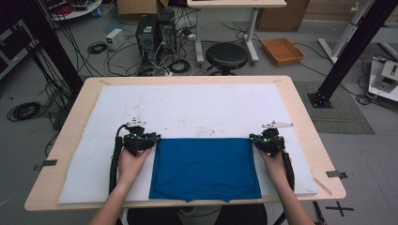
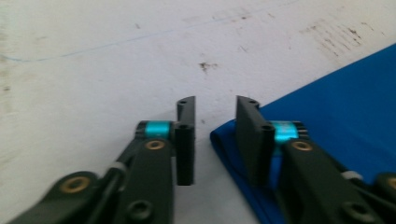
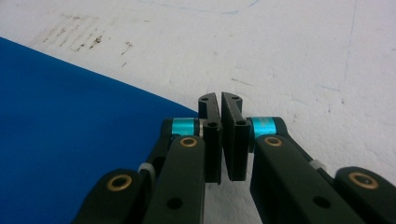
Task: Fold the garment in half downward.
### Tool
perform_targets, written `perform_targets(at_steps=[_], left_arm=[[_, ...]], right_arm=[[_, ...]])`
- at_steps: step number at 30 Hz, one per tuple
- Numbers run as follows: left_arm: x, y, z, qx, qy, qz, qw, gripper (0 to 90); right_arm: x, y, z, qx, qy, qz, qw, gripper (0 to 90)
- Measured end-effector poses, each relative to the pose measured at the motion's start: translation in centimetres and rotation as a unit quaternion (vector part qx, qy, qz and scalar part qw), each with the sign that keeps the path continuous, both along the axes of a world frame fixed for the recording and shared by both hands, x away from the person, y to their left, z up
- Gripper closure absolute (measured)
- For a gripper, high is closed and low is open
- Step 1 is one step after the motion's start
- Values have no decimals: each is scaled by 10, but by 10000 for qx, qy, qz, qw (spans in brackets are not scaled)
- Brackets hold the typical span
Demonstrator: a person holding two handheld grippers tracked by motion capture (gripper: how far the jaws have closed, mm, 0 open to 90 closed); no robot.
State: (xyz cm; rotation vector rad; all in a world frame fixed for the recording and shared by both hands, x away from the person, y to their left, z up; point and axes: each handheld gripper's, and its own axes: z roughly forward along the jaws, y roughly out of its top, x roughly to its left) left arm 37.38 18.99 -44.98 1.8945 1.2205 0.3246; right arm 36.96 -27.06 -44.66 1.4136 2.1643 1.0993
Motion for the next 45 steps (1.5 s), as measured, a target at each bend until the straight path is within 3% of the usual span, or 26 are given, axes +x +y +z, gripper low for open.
perform_targets(at_steps=[8, 16, 21, 27, 32, 36, 38, 40, 42, 45], left_arm=[[1, 1, 0, -100, 70, -42, 9999, 866], [5, 7, -1, -267, 15, 41, 9996, 876], [12, 8, -1, -303, -31, 171, 9994, 876], [19, 6, -1, -114, -83, 248, 9996, 876], [20, 6, 0, -60, -175, 290, 9994, 875], [21, 6, 2, -40, -221, 272, 9994, 874], [18, 4, 5, 112, -361, 217, 9991, 866], [12, 3, 12, 330, -552, 257, 9976, 735], [4, 6, 21, 103, -686, 145, 9975, 597], [-10, 10, 35, -82, -1013, -29, 9948, 458]], right_arm=[[1, 0, -1, -13, -2, 25, 10000, 876], [5, -4, 2, 46, -13, 20, 10000, 879], [18, -7, 1, 30, -24, 50, 10000, 880], [32, -5, 2, -92, -163, 101, 9998, 880], [42, -3, 0, -133, -132, 141, 9997, 880], [45, -2, -1, -195, -163, 155, 9996, 877], [42, 0, 1, -273, -216, 82, 9994, 824], [38, -1, 6, -302, -322, 56, 9990, 758], [30, -3, 14, -298, -489, 8, 9984, 645], [15, -8, 22, -72, -626, 43, 9980, 520]])
